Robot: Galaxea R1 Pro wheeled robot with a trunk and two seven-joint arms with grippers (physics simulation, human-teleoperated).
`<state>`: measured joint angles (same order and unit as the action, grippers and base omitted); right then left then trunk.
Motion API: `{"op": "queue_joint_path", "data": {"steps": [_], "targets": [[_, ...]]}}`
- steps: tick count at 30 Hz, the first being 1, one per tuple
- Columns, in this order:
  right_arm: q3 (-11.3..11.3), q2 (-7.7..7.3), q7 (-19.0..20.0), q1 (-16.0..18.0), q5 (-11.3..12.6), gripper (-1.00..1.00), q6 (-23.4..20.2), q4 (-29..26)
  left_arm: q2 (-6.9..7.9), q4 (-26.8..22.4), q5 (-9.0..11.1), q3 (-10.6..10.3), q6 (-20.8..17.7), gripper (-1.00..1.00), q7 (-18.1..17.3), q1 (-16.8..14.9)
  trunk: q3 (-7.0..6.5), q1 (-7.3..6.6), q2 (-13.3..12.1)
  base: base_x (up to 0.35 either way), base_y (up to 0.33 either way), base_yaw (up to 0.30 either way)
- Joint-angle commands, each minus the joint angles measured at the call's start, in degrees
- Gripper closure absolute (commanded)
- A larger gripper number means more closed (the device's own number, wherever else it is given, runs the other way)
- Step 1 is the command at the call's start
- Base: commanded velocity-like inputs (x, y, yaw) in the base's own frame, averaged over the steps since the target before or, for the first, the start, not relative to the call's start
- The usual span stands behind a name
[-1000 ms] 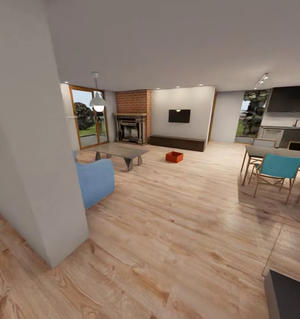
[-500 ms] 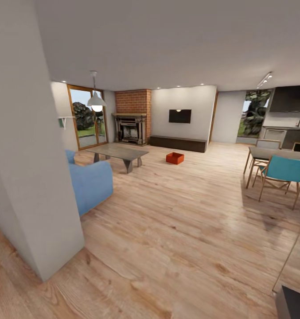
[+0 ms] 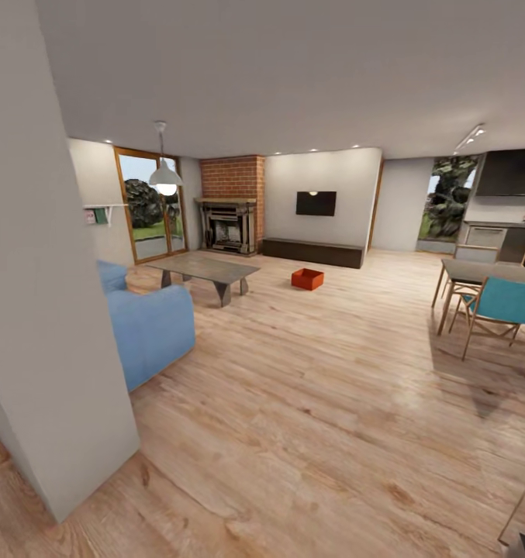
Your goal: Move the two storage containers from the living room to the garage. In the garage, place one container on the floor and stack the other container on top of it (either order is fine).
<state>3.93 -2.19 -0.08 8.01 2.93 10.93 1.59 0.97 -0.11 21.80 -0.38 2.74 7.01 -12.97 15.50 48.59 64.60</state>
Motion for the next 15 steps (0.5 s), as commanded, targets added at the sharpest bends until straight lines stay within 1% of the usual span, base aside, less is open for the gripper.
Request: {"op": "queue_joint_path", "data": {"steps": [1,7,9,15], "targets": [[0.4,0.0,-0.01,0.08,0.31,-1.0,0.34,0.17,-0.01,0.02,0.26,-0.06,0.16,-1.0,0.1,-0.04,0.07,0.04,0.04,0.322,0.0,0.0],[0.33,0.11,-0.01,0.08,0.34,-1.0,0.48,0.17,-0.01,0.02,0.26,-0.06,0.21,-1.0,0.11,-0.04,0.07,0.04,0.04,0.322,0.0,-0.003],[0.3,0.15,-0.01,0.08,0.65,-1.0,0.49,0.17,0.01,0.02,0.26,-0.06,0.16,-1.0,0.08,-0.04,0.07,0.04,0.04,0.322,0.0,-0.173],[0.34,0.16,-0.01,0.08,0.64,-1.0,0.49,0.17,0.07,0.02,0.26,-0.06,0.08,-1.0,0.07,-0.04,0.07,0.04,0.04,0.322,0.0,-0.225]]}}
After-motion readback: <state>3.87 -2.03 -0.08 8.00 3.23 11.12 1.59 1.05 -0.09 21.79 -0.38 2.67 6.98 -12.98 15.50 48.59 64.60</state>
